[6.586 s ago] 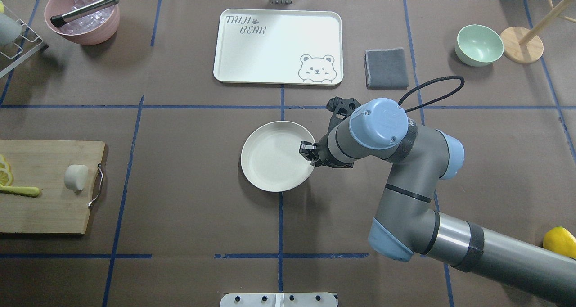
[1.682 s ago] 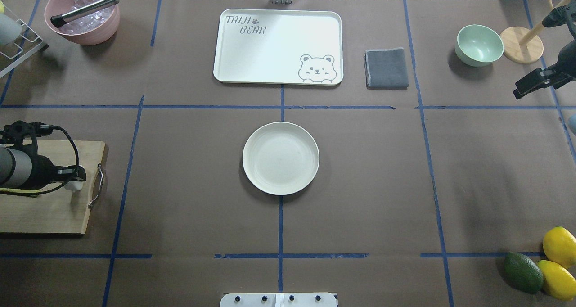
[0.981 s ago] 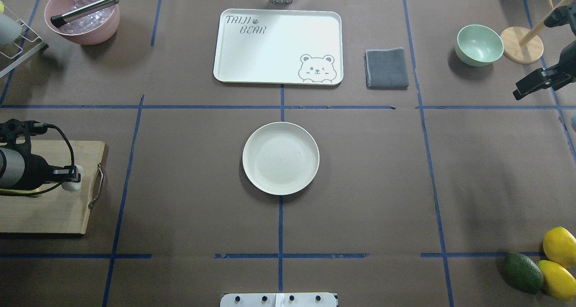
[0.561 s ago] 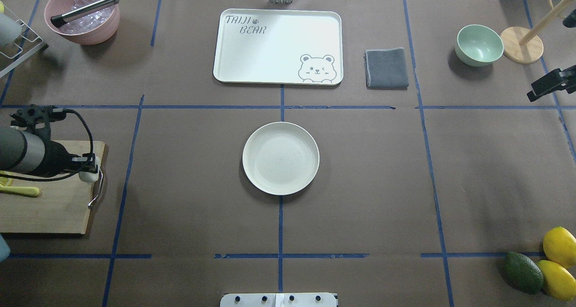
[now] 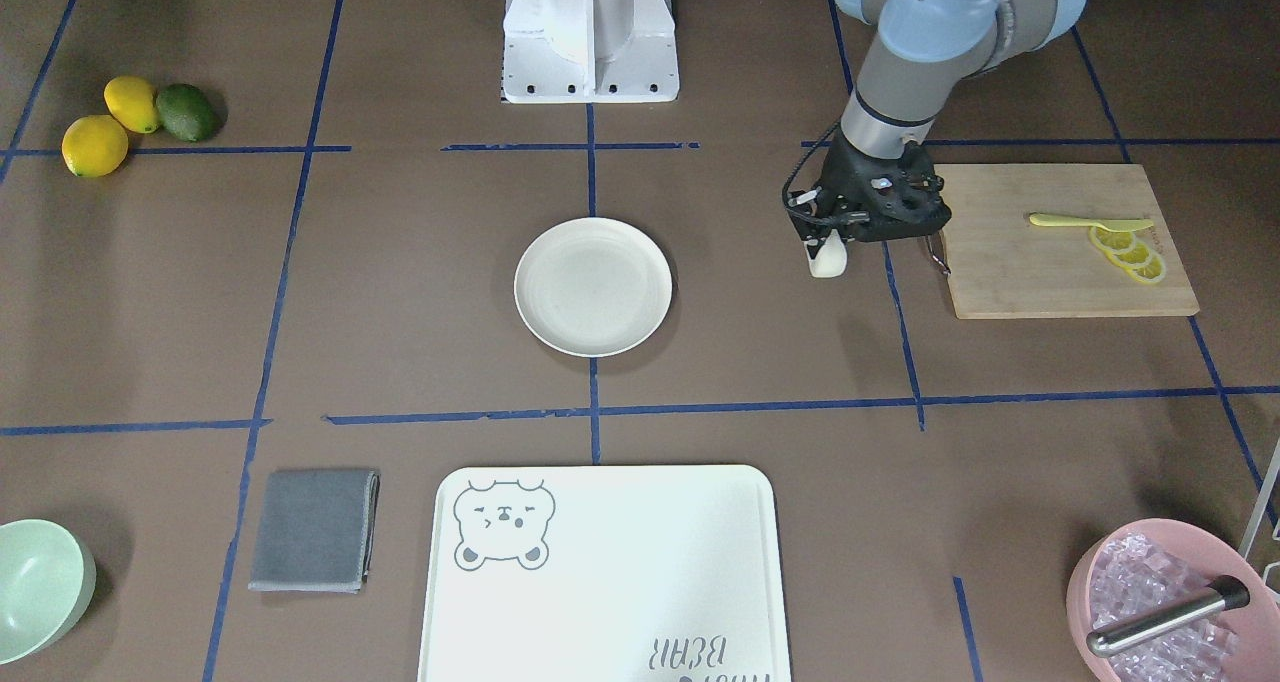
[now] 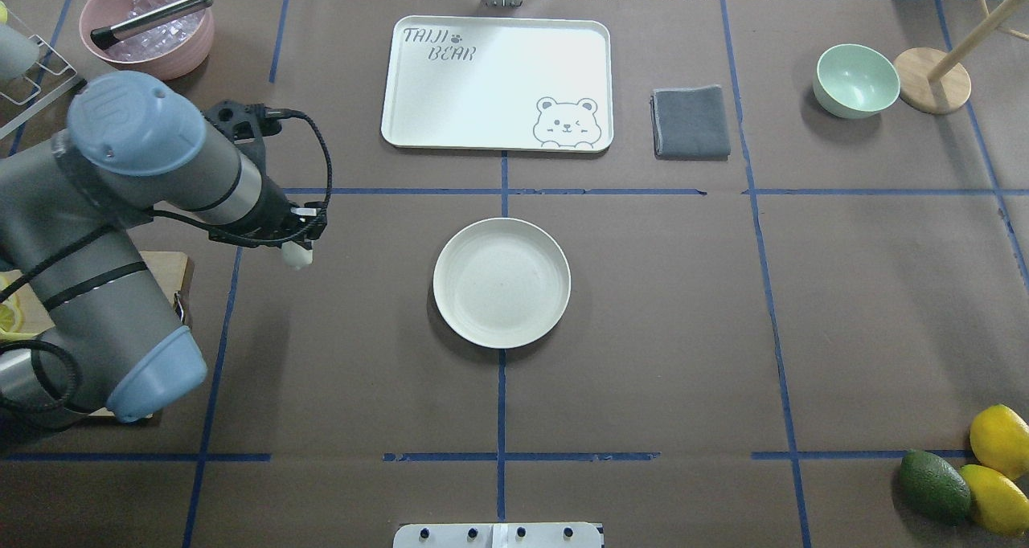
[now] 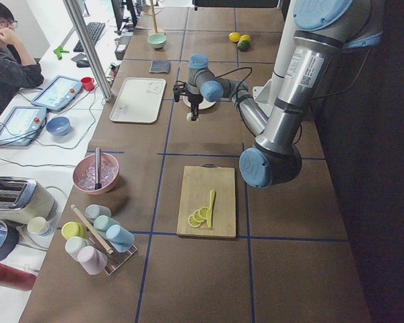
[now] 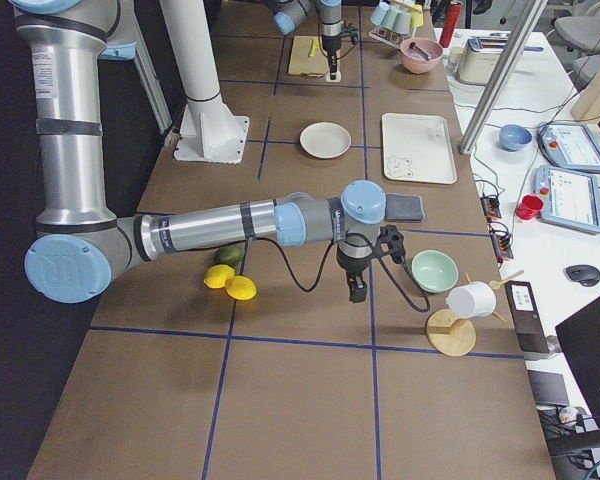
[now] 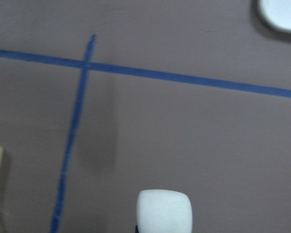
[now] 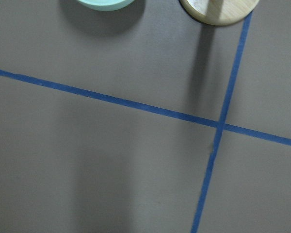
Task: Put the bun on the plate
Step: 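Carry the white bun with the left gripper over the white plate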
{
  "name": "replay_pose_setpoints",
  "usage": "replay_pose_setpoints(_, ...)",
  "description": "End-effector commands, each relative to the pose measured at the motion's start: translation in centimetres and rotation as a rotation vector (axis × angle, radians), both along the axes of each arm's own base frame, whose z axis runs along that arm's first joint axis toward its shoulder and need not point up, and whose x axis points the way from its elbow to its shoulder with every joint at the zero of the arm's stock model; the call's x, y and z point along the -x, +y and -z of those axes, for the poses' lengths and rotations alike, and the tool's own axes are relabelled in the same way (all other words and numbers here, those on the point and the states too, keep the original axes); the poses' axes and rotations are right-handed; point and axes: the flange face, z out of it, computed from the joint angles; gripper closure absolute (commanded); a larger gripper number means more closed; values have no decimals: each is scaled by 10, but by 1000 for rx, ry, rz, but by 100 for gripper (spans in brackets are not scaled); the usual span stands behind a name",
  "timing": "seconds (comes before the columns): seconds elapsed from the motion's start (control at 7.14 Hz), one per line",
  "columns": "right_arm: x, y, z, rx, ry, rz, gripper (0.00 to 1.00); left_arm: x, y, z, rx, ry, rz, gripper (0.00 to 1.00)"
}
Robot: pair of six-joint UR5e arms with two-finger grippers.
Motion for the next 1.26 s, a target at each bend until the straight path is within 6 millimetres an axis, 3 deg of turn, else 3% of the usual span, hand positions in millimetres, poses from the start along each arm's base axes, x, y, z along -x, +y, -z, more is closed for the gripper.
replay_pose_setpoints(0.0,-32,17,-49,40,-42,-5,0,-72,11,57,-7,2,36,69)
replay_pose_setpoints(0.14,-34,20,-62,38,-44,-10,0,-114,14,86,13,11,49,69)
replay_pose_setpoints(0.28,-34,20,-66,42,-44,-11,0,-146,8,120,27,23,56,69)
replay_pose_setpoints(0.42,-34,20,-66,44,-44,-14,0,-170,10,139,18,28,65,69)
replay_pose_setpoints(0.56,-34,19,-65,43,-44,-14,0,-199,8,131,-10,52,68,69)
replay_pose_setpoints(0.7,-33,19,-65,44,-45,-14,0,-215,8,119,-13,63,61,69)
replay_pose_setpoints(1.12,-33,18,-63,39,-46,-15,0,-229,18,107,-10,41,47,65)
